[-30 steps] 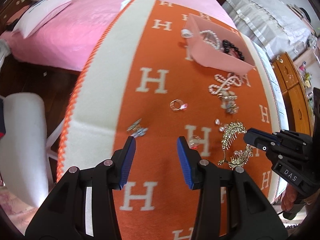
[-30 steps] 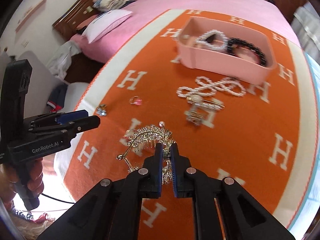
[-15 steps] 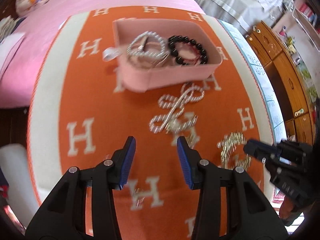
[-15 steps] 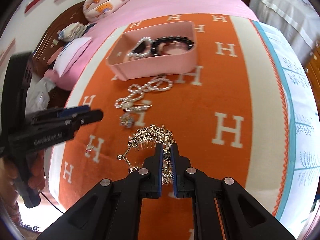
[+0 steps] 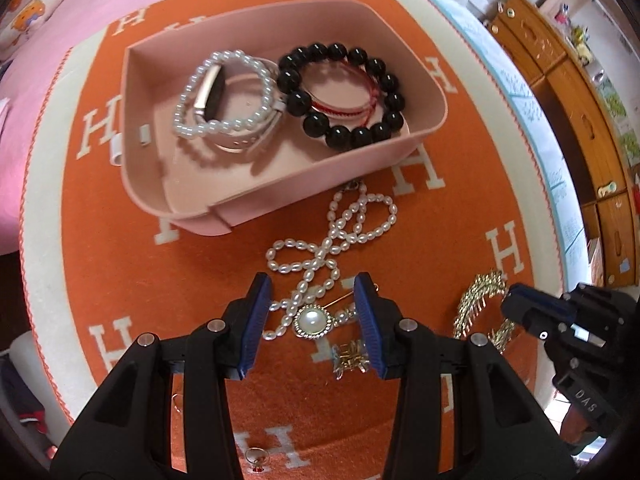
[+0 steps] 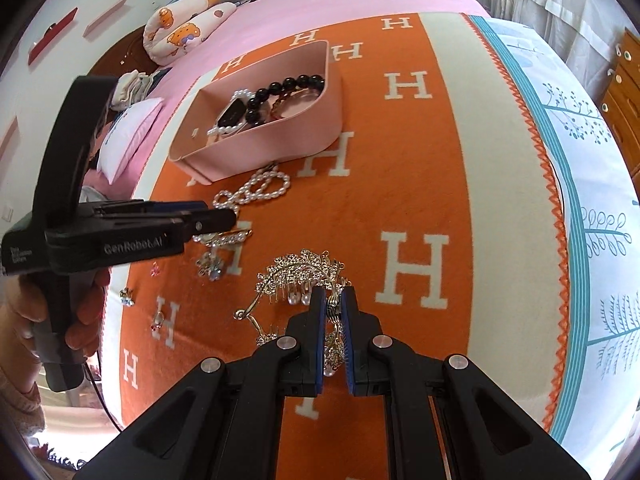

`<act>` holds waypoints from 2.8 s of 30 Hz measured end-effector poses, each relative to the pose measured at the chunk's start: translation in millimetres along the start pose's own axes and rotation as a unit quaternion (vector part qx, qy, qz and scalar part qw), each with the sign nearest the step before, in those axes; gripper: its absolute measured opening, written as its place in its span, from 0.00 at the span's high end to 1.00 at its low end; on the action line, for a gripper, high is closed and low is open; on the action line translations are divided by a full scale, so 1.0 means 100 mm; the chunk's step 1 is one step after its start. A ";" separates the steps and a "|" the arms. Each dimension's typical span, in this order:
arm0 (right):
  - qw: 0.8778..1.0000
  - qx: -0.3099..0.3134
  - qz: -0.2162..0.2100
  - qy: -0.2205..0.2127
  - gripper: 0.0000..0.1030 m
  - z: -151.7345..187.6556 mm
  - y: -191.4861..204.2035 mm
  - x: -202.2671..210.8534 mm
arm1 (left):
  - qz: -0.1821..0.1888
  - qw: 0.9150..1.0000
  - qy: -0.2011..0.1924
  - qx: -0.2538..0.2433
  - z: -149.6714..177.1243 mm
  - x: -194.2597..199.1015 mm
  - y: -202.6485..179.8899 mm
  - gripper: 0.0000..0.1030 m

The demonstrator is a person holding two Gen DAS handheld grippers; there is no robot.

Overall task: Organize jewelry
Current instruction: 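Lift the gold comb with the right tool while the left tool grasps the pearl necklace, then carry the gold comb with the right tool while the left tool carries the necklace toward the box, then lower the comb and necklace into the pink box and open both tools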

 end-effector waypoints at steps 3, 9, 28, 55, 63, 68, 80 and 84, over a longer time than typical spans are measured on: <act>1.000 -0.005 -0.002 0.001 0.93 -0.03 -0.05 -0.03 | -0.011 1.000 0.003 -0.007 -0.09 -0.03 -0.03 0.62; 1.000 -0.015 -0.009 0.005 0.93 -0.08 -0.11 -0.09 | -0.056 0.998 0.024 -0.032 -0.17 -0.06 -0.06 0.97; 0.998 0.015 -0.031 -0.045 0.93 -0.36 0.21 0.36 | -0.003 0.994 -0.109 0.023 -0.01 1.30 -0.02 0.97; 0.989 0.033 -0.046 -0.139 0.93 -1.74 0.89 0.90 | 0.031 0.971 -0.229 0.055 -0.52 2.69 0.10 0.97; 0.991 0.030 -0.039 -0.123 0.93 -1.84 0.83 0.61 | 0.032 0.974 -0.213 0.069 -0.54 2.50 0.17 0.97; 0.992 0.029 -0.037 -0.118 0.93 -1.87 0.80 0.49 | 0.035 0.975 -0.209 0.072 -0.56 2.43 0.19 0.97; 0.994 0.022 -0.034 -0.099 0.93 -1.90 0.69 0.19 | 0.015 0.980 -0.175 0.089 -0.54 1.74 0.32 0.97; 0.995 0.020 -0.032 -0.093 0.93 -1.91 0.67 0.09 | -0.009 0.986 -0.138 0.091 -0.50 1.36 0.36 0.97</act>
Point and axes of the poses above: each gripper's, at about its wrist camera, not at the fingertips, and x roughly against the way its jaws point, y to its left, z to its underside, the point moved 5 cm from there along -x, roughly the way its jaws point, and after that the axes turned 5 degrees about y, right-handed, at the moved point
